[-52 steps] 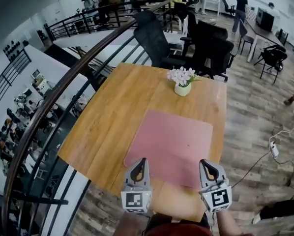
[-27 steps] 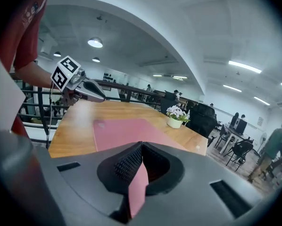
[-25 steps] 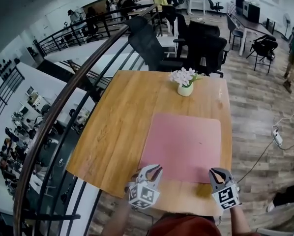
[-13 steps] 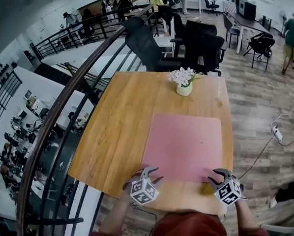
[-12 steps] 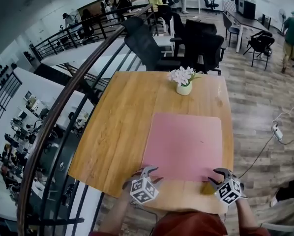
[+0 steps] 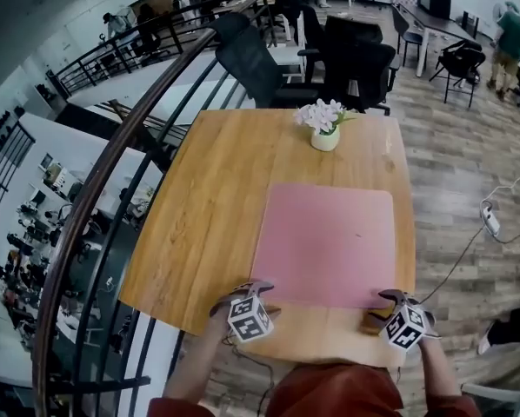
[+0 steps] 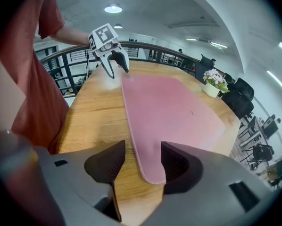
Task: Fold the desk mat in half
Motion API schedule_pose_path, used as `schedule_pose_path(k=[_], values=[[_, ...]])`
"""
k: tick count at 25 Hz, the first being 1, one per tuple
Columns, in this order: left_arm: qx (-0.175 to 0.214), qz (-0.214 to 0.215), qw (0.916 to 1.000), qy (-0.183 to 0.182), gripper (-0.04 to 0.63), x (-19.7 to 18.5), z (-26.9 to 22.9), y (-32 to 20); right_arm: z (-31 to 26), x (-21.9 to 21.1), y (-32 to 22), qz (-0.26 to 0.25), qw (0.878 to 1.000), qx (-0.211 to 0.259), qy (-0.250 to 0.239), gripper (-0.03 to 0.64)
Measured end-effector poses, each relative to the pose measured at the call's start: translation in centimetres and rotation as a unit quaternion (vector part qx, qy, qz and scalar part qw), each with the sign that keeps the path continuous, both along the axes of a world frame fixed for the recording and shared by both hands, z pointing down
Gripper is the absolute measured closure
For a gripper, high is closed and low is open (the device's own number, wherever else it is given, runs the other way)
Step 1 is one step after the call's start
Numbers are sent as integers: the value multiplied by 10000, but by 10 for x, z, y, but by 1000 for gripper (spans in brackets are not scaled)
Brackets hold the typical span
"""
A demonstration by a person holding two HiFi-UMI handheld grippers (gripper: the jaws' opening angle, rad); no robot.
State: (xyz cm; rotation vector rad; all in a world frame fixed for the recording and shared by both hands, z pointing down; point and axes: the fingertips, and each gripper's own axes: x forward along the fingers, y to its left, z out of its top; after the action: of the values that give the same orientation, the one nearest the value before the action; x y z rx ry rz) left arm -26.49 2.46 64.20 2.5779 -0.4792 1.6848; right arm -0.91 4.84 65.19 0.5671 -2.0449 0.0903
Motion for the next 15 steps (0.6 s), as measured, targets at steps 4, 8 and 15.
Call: schedule_pose_path(k=[4,8,15], values=[[-103,137,9995,-253,302,-10,11,-2,11,-3,5,-183,9994,-210,182,351],[-90,245,9986,-459,298,-16,20,-18,20,10,-7,-165,9984,-338,426,345],[-285,516,9944,-875,296,-30,33,-29,31,12,-21,-347,9960,-596,574,336]])
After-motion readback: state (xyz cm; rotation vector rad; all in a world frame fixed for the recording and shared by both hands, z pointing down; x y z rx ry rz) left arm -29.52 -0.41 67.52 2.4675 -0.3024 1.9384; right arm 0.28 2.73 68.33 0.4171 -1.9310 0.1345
